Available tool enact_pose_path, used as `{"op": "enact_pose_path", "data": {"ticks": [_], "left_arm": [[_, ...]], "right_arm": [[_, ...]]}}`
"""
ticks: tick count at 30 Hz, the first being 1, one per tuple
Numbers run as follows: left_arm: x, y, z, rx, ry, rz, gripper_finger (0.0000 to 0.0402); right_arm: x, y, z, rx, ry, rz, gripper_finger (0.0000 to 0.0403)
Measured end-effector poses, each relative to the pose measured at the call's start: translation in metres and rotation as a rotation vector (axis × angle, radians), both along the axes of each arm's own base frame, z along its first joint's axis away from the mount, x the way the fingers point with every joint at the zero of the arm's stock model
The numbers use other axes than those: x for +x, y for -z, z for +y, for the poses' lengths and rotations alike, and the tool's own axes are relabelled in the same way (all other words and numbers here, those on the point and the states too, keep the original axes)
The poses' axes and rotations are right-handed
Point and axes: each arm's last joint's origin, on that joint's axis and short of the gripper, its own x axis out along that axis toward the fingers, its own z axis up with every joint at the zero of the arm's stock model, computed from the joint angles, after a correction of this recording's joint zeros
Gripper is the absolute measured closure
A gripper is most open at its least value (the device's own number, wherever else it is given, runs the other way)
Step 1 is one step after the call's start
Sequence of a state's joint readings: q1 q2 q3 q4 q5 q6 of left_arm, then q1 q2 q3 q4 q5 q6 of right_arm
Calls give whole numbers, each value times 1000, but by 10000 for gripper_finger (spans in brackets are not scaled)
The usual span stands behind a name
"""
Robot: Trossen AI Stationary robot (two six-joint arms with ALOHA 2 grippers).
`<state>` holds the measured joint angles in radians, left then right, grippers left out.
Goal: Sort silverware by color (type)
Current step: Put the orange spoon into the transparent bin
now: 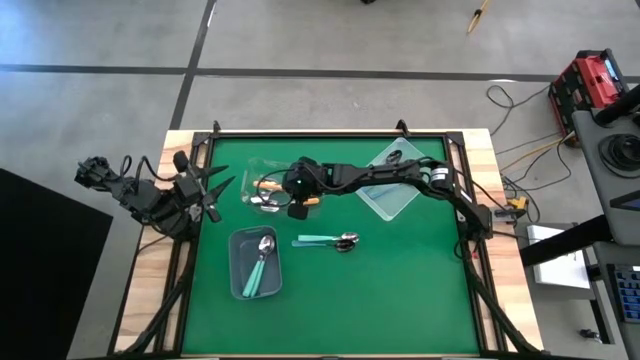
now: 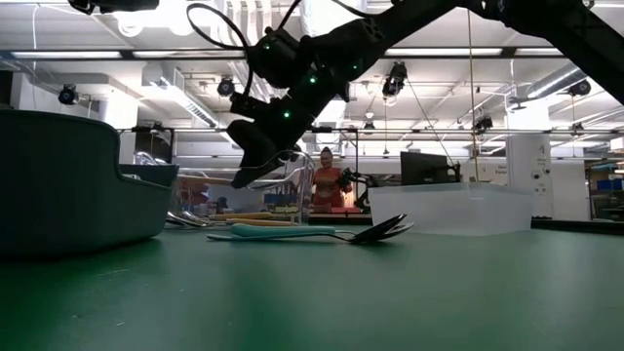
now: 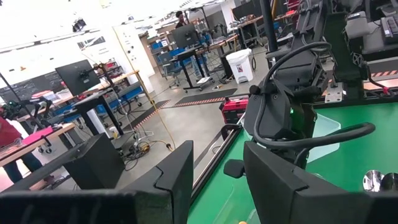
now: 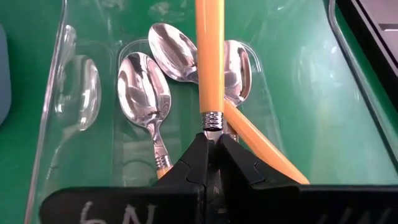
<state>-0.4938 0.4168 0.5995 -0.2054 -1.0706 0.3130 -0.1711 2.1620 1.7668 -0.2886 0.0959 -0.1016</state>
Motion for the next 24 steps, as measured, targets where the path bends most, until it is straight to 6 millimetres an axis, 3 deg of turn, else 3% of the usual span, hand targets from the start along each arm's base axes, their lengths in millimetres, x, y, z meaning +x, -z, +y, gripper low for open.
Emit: {"op": "enact_pose_path", "data": {"ticks": [24], "left_arm": [[0,0,0,0,0,0,278]], "right_arm": [[0,1,0,-5,-7,-2,390]]}}
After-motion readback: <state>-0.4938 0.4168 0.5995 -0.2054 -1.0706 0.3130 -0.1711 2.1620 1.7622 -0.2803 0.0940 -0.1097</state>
